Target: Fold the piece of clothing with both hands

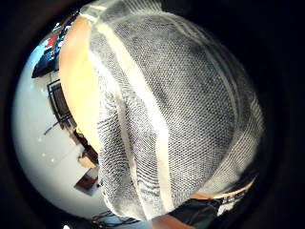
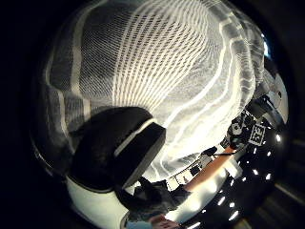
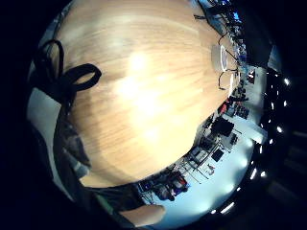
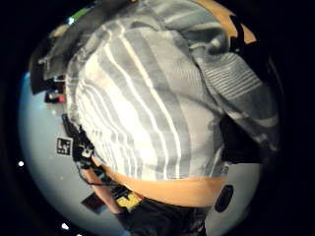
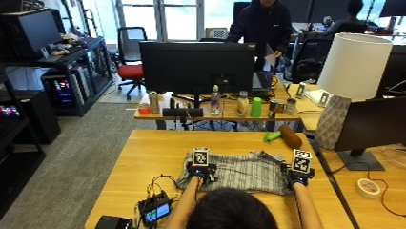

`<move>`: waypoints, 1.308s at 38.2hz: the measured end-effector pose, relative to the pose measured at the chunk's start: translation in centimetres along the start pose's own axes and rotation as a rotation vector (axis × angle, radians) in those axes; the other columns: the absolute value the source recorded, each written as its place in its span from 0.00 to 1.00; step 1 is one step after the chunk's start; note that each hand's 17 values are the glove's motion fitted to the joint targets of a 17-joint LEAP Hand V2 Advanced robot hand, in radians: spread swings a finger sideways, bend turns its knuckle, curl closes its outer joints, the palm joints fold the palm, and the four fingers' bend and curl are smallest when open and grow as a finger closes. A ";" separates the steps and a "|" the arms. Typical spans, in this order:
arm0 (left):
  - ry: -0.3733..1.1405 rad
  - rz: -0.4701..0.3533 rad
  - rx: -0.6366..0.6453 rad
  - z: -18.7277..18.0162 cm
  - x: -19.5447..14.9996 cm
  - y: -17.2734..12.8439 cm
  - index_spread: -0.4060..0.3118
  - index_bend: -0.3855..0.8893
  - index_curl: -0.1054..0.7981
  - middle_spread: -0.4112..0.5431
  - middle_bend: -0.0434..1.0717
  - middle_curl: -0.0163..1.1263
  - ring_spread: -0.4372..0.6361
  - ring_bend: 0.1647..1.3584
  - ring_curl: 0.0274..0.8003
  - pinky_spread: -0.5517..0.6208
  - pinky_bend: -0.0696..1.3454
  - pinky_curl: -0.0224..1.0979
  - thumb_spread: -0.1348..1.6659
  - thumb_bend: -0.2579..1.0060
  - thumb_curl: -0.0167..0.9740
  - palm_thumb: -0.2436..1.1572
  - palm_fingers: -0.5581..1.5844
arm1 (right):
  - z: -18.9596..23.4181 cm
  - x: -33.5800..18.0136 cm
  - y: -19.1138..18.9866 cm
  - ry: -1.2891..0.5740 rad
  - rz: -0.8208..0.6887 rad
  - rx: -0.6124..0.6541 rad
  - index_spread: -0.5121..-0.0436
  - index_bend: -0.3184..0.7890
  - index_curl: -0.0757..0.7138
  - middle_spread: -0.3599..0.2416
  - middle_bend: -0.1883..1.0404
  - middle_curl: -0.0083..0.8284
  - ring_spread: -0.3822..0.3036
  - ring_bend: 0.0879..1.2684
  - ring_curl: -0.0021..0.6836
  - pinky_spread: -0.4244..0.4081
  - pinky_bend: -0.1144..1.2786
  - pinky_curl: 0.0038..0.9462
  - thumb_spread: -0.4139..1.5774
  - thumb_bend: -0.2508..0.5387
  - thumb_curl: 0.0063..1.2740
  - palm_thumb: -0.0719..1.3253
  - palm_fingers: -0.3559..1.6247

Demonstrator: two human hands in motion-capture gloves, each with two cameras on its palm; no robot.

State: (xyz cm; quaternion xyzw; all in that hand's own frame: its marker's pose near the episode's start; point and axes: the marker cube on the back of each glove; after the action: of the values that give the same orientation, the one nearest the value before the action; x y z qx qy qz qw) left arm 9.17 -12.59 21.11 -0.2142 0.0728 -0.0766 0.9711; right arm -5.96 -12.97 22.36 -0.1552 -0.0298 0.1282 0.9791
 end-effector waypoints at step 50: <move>0.173 -0.095 0.214 -9.9 -8.6 6.3 0.45 0.50 0.47 0.64 0.20 0.24 0.76 0.40 0.33 0.82 0.43 0.30 0.70 0.25 0.30 0.31 0.34 | -14.5 -31.2 11.9 0.018 -0.332 0.038 0.55 0.20 0.25 0.39 0.56 0.65 0.24 0.68 0.72 0.16 0.69 0.48 0.58 0.29 0.39 0.85 0.74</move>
State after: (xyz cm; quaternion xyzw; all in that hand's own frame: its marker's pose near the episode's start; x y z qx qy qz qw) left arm -0.23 -9.38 10.44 -0.1052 0.1374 -0.1480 0.9737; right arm -37.57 -14.43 4.25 -0.1306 -0.0440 -0.0363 0.9898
